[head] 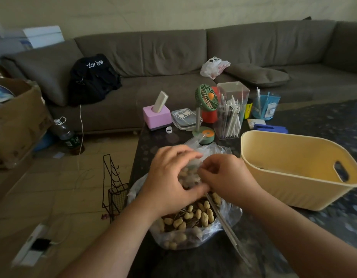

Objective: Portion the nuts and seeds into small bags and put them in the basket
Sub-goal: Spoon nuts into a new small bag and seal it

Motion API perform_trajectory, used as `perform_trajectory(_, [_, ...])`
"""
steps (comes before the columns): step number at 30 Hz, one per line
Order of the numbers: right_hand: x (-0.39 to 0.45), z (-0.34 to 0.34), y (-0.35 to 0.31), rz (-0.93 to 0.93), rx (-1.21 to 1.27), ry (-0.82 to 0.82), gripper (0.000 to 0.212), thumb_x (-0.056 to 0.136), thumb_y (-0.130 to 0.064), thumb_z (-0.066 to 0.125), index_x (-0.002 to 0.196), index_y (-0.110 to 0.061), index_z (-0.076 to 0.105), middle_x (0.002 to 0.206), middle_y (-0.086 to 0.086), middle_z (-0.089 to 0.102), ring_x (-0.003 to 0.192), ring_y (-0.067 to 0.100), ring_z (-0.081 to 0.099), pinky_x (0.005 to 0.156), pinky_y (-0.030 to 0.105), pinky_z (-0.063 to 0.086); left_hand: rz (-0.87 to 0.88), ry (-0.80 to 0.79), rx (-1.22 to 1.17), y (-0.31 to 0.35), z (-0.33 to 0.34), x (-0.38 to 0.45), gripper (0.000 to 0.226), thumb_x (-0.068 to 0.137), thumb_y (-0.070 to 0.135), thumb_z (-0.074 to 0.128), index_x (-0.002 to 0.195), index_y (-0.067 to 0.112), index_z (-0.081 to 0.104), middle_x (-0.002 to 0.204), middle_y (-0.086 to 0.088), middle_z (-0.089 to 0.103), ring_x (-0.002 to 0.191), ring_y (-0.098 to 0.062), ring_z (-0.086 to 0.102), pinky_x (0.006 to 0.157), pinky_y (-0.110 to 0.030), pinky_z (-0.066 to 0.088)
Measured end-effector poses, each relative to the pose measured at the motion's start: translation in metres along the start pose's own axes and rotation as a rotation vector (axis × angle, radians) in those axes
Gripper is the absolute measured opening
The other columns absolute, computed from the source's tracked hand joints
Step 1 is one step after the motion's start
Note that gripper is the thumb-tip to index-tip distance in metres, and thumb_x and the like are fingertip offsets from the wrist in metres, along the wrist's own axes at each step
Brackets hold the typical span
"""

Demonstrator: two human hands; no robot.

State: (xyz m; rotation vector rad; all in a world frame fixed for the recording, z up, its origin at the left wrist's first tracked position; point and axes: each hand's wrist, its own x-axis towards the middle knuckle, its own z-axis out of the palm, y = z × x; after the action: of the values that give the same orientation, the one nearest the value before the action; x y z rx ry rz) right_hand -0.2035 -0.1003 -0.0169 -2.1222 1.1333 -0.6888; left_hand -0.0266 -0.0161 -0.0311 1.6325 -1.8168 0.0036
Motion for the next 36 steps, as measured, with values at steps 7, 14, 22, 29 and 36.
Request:
perform_trajectory(7, [-0.004, -0.008, -0.009, 0.215, 0.401, -0.199, 0.016, 0.090, -0.025, 0.082, 0.088, -0.011, 0.075, 0.073, 0.009, 0.077, 0.065, 0.021, 0.073, 0.069, 0.038, 0.066, -0.143, -0.241, -0.079, -0.008, -0.003, -0.003, 0.106, 0.069, 0.070, 0.087, 0.160, 0.049, 0.036, 0.153, 0.033, 0.036, 0.145, 0.009, 0.029, 0.125, -0.030, 0.031])
perform_trajectory(14, [-0.006, -0.006, -0.008, 0.273, 0.481, -0.204, 0.019, 0.095, -0.023, 0.078, 0.091, -0.006, 0.070, 0.071, 0.008, 0.074, 0.062, 0.022, 0.071, 0.071, 0.045, 0.065, -0.222, -0.191, -0.281, -0.003, 0.005, -0.008, 0.084, 0.066, 0.066, 0.090, 0.141, 0.054, 0.054, 0.134, 0.040, 0.051, 0.131, 0.017, 0.048, 0.107, -0.011, 0.042])
perform_trajectory(22, [-0.006, -0.008, -0.007, 0.311, 0.537, -0.225, 0.016, 0.098, -0.020, 0.072, 0.087, -0.009, 0.069, 0.068, 0.006, 0.067, 0.059, 0.017, 0.064, 0.059, 0.031, 0.055, -0.213, -0.156, -0.320, -0.001, 0.005, -0.009, 0.077, 0.069, 0.069, 0.085, 0.139, 0.049, 0.061, 0.117, 0.029, 0.060, 0.104, 0.014, 0.058, 0.081, -0.007, 0.046])
perform_trajectory(29, [-0.004, -0.011, -0.003, 0.275, 0.541, -0.232, 0.021, 0.102, -0.024, 0.067, 0.085, -0.012, 0.072, 0.072, 0.008, 0.070, 0.063, 0.021, 0.065, 0.062, 0.032, 0.056, -0.274, -0.154, -0.425, -0.009, 0.005, -0.010, 0.066, 0.067, 0.076, 0.084, 0.128, 0.062, 0.063, 0.131, 0.021, 0.065, 0.122, -0.001, 0.064, 0.102, -0.028, 0.056])
perform_trajectory(36, [-0.010, -0.024, 0.030, -0.243, -0.454, -0.532, 0.026, 0.102, -0.019, 0.062, 0.113, -0.041, 0.068, 0.099, -0.023, 0.062, 0.091, -0.007, 0.061, 0.083, 0.016, 0.054, -0.445, -0.247, -0.617, -0.016, -0.006, -0.016, 0.060, 0.077, 0.041, 0.089, 0.134, 0.034, 0.068, 0.121, 0.019, 0.075, 0.116, -0.001, 0.070, 0.109, -0.034, 0.054])
